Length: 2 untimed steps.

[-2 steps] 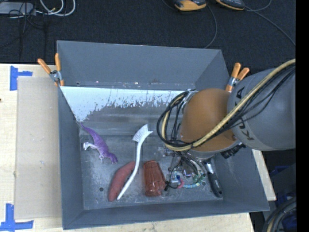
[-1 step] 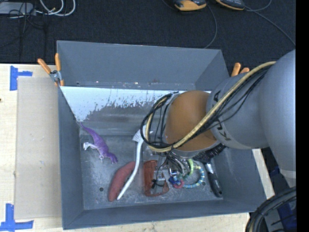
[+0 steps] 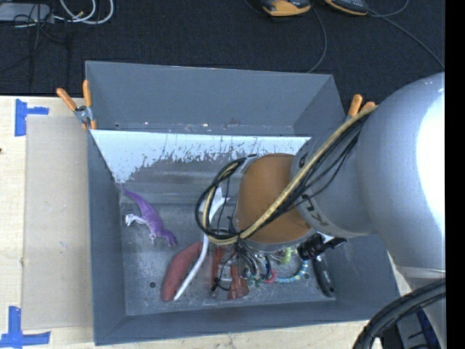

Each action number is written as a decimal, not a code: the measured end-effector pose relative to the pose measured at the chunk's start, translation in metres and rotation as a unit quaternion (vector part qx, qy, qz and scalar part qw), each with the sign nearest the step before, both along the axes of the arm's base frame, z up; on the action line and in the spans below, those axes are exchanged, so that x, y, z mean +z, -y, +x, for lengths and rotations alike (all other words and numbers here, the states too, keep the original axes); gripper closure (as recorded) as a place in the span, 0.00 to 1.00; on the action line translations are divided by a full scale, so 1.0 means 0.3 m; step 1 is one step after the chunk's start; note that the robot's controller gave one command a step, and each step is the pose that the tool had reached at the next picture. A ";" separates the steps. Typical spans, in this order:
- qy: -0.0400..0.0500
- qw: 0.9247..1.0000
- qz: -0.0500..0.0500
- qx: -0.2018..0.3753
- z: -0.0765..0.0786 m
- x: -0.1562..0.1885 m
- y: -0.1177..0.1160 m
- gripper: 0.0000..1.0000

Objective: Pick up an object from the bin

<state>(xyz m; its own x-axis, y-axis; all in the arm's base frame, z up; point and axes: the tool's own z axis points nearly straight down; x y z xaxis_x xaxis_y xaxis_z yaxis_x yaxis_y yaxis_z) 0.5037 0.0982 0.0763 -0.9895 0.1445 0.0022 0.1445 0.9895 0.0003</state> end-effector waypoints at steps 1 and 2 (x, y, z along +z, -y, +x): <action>0.000 1.000 0.000 0.000 0.000 0.000 0.000 1.00; 0.000 1.000 0.000 0.000 0.000 0.000 0.000 1.00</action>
Offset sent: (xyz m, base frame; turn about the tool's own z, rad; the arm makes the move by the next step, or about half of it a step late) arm 0.0000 0.0000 0.0000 0.0000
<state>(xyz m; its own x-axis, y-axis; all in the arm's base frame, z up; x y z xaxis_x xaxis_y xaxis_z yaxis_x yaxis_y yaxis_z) 0.5037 0.0982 0.0763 -0.9894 0.1453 0.0023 0.1453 0.9894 0.0005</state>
